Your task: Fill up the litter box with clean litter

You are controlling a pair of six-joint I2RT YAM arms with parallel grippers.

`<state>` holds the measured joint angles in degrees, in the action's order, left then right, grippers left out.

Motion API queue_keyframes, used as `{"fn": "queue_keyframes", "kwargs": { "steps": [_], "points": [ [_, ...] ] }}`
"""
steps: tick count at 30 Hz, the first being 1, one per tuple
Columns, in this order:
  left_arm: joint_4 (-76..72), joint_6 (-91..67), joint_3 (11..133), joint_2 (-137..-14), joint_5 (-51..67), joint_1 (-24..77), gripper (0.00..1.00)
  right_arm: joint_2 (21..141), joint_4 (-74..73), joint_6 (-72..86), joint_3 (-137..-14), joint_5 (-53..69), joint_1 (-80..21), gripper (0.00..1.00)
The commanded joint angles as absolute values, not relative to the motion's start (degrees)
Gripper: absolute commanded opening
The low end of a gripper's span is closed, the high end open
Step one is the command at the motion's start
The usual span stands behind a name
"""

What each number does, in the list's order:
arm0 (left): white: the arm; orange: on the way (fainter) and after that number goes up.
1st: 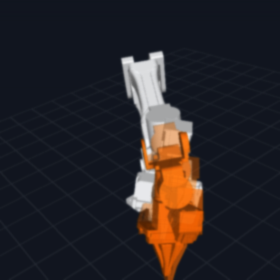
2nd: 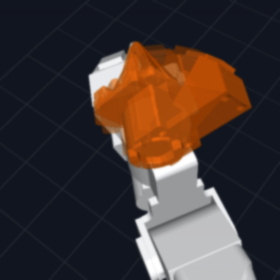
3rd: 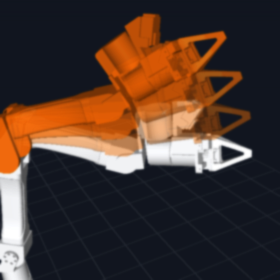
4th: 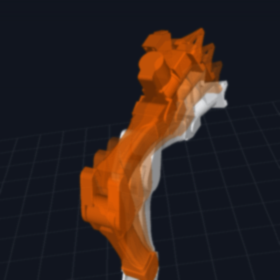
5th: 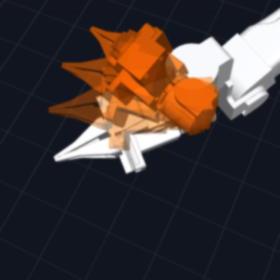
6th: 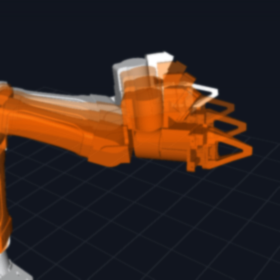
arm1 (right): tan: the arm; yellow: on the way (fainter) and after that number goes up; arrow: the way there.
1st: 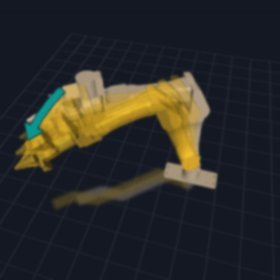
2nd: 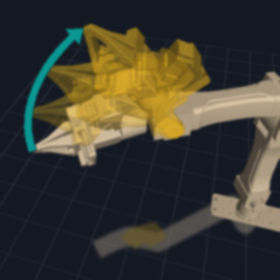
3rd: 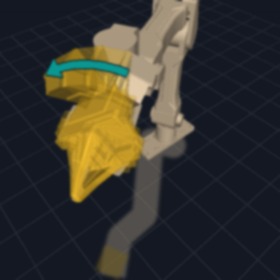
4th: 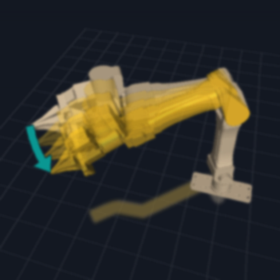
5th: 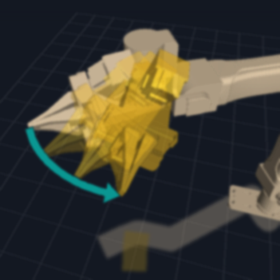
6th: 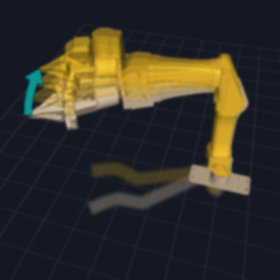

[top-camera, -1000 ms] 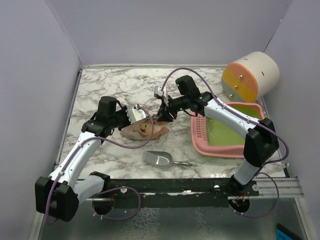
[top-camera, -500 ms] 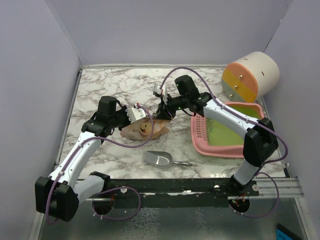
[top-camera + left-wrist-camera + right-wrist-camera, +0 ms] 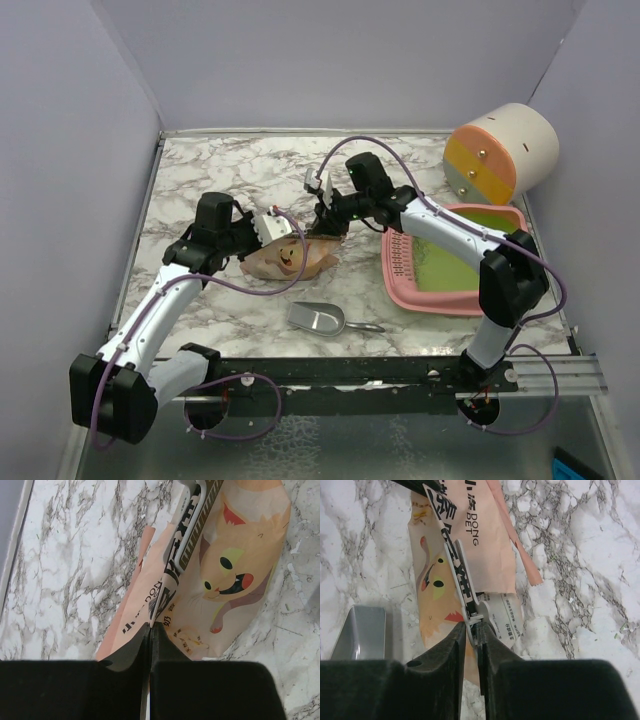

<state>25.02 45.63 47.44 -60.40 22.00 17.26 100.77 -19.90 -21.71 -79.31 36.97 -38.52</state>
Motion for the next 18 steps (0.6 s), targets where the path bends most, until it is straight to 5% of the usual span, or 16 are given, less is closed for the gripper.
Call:
{"fn": "queue_keyframes", "kwargs": {
  "steps": [1, 3, 18],
  "points": [
    [20.74, 44.53, 46.75, -57.4, 27.48, 17.58, 0.0, 101.78, -19.06, -22.05, -78.93, 35.77, -38.46, 0.09],
    [18.98, 44.36, 45.23, -56.22, 27.04, 17.58, 0.0, 101.53, -19.16, -22.01, -78.89, 35.65, -38.48, 0.02],
    [11.74, 42.71, 41.1, -53.89, 22.76, 17.62, 0.0, 95.99, -19.34, -19.84, -76.14, 35.13, -38.49, 0.01]
  ]
}}
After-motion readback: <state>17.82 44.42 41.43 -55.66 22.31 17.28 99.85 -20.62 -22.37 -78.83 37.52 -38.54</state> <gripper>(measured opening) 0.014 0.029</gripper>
